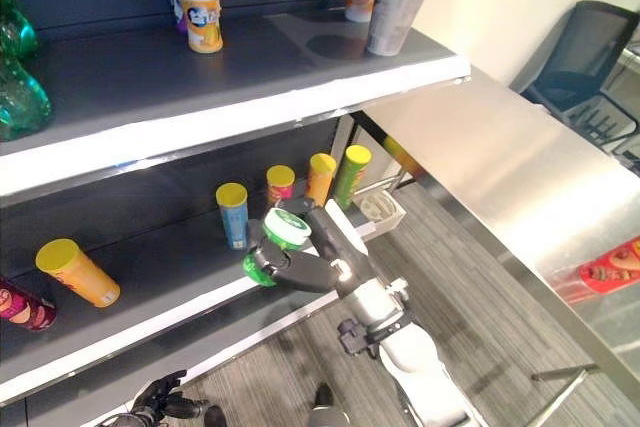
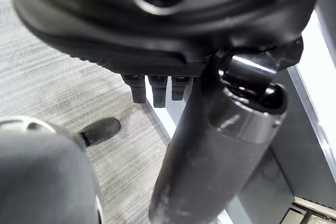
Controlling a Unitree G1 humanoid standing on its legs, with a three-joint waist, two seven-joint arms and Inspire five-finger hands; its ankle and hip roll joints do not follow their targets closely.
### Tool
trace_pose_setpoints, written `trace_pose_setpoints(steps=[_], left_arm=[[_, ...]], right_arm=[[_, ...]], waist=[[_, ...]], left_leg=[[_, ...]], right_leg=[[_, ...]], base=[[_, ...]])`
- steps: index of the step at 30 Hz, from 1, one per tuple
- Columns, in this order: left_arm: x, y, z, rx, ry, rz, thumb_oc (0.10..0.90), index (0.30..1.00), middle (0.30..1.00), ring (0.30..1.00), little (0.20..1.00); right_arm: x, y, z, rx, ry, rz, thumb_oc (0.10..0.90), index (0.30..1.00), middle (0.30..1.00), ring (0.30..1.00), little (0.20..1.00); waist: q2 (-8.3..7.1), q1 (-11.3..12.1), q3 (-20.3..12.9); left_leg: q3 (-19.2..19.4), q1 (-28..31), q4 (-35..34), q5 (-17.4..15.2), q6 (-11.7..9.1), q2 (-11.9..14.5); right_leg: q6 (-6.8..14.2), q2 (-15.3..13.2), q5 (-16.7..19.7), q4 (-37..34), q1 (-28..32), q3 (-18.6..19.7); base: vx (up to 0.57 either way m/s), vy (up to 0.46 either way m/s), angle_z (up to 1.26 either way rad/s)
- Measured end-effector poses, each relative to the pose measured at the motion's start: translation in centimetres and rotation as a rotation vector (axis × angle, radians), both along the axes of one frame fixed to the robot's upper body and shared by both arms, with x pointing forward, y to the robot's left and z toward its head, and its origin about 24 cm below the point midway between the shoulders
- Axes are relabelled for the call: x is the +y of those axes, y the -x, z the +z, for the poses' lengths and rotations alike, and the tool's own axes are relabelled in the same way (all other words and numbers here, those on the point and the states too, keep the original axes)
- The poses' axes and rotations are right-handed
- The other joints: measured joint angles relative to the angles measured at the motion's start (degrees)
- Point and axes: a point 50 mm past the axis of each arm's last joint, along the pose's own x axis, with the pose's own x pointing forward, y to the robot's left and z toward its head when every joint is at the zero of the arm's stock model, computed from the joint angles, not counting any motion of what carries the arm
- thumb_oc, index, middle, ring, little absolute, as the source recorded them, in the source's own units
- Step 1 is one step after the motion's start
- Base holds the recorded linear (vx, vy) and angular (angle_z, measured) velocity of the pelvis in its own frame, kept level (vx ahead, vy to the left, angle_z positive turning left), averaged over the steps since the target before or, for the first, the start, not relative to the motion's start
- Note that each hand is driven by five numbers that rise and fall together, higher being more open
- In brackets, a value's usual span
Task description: Put the goods on the table back onto the shelves and tidy them up.
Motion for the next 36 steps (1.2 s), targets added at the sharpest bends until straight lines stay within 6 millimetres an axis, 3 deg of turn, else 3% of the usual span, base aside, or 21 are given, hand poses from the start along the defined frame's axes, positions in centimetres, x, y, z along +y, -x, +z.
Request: trace_pose_setpoints(steps=[2, 5, 8, 12, 19, 22, 28, 33, 34, 36], left_arm=[[-0.4, 0.8, -0.2, 0.002, 0.022, 0.053, 0.8, 0.9, 0.9, 0.9, 0.9], [-0.8, 1.5, -0.5, 0.018, 0.032, 0.06, 0.8, 0.9, 0.9, 0.9, 0.9], [-1.5, 1.9, -0.7, 0.029, 0.056, 0.061, 0.8, 0.9, 0.9, 0.9, 0.9], [-2.6, 1.6, -0.8, 0.022, 0.093, 0.057, 0.8, 0.9, 0.9, 0.9, 0.9], [-3.2, 1.8, -0.9, 0.04, 0.089, -0.011, 0.8, 0.9, 0.9, 0.9, 0.9], [-3.1, 1.7, -0.9, 0.039, 0.085, -0.014, 0.8, 0.9, 0.9, 0.9, 0.9], [-3.6, 1.8, -1.0, 0.057, 0.092, -0.013, 0.8, 0.9, 0.9, 0.9, 0.9], [-3.4, 1.9, -1.1, 0.075, 0.071, -0.028, 0.8, 0.9, 0.9, 0.9, 0.9], [-3.5, 1.4, -0.9, 0.068, 0.077, -0.033, 0.8, 0.9, 0.9, 0.9, 0.9], [-3.6, 1.1, -0.8, 0.056, 0.075, -0.064, 0.8, 0.9, 0.9, 0.9, 0.9]], right_arm=[[-0.5, 0.1, -0.2, 0.009, 0.019, -0.013, 0.4, 0.3, 0.3, 0.3, 0.3], [-1.7, 0.3, -0.2, 0.015, 0.046, -0.05, 0.4, 0.3, 0.3, 0.3, 0.3], [-2.8, 0.8, -0.6, 0.04, 0.082, -0.082, 0.4, 0.3, 0.3, 0.3, 0.3], [-2.4, 0.7, 0.8, -0.019, 0.106, -0.026, 0.4, 0.3, 0.3, 0.3, 0.3], [0.7, -1.2, 8.7, -0.409, 0.054, 0.137, 0.4, 0.3, 0.3, 0.3, 0.3], [1.0, -1.0, 10.0, -0.471, 0.008, 0.148, 0.4, 0.3, 0.3, 0.3, 0.3], [1.9, -1.2, 10.8, -0.495, -0.039, 0.144, 0.4, 0.3, 0.3, 0.3, 0.3], [4.1, -3.5, 11.3, -0.496, -0.027, 0.157, 0.4, 0.3, 0.3, 0.3, 0.3], [4.1, -5.6, 11.0, -0.447, 0.046, 0.109, 0.4, 0.3, 0.3, 0.3, 0.3], [4.1, -7.8, 10.9, -0.411, 0.113, 0.055, 0.4, 0.3, 0.3, 0.3, 0.3]], waist=[[1.92, 0.29, -1.18], [3.64, 0.28, -2.53], [4.44, -0.22, -3.45], [4.43, -0.29, -4.11], [3.73, 0.14, -7.05], [3.26, 1.55, -7.93], [3.75, 1.7, -7.93], [3.83, 1.62, -7.97], [3.64, 3.24, -8.07], [3.55, 3.71, -8.24]], left_leg=[[0.47, 0.28, 0.0, -0.1, -2.16, 2.07], [0.98, 0.66, 0.0, 0.15, -4.16, 4.28], [0.73, 1.38, 0.02, 0.4, -5.39, 5.8], [0.82, 1.33, 0.03, 0.46, -6.07, 7.02], [0.95, 1.36, 0.02, 0.05, -6.2, 6.75], [0.85, 1.35, 0.03, 0.06, -6.19, 6.46], [0.3, 1.38, 0.01, -0.17, -5.81, 6.2], [-0.14, 1.66, 0.01, -0.45, -5.46, 6.15], [-0.69, 1.65, 0.01, -0.41, -5.44, 6.14], [-1.15, 1.6, 0.02, -0.41, -5.64, 6.11]], right_leg=[[-0.55, 2.5, 1.28, -3.76, 1.75, 0.27], [-1.69, 4.98, 3.27, -7.82, 3.81, 0.2], [-2.5, 6.77, 2.48, -8.16, 4.71, -1.04], [-3.14, 7.97, 2.08, -8.15, 4.59, -1.0], [-3.18, 7.57, 2.12, -8.15, 4.56, -0.71], [-3.18, 7.54, 2.09, -8.14, 4.64, -0.72], [-3.09, 6.85, 2.04, -8.16, 5.09, -1.12], [-2.97, 6.81, 1.92, -8.16, 5.87, -1.25], [-2.94, 6.73, 1.88, -8.16, 6.3, -1.9], [-2.88, 6.73, 1.82, -8.17, 6.35, -2.21]], base=[[0.1, -0.089, -0.08], [0.09, -0.086, -0.18], [0.05, -0.066, 0.01], [0.03, -0.044, -0.02], [0.01, -0.005, 0.0], [0.01, -0.002, 0.01], [0.01, -0.007, 0.04], [0.01, -0.006, 0.06], [0.01, 0.002, 0.15], [0.01, 0.002, 0.19]])
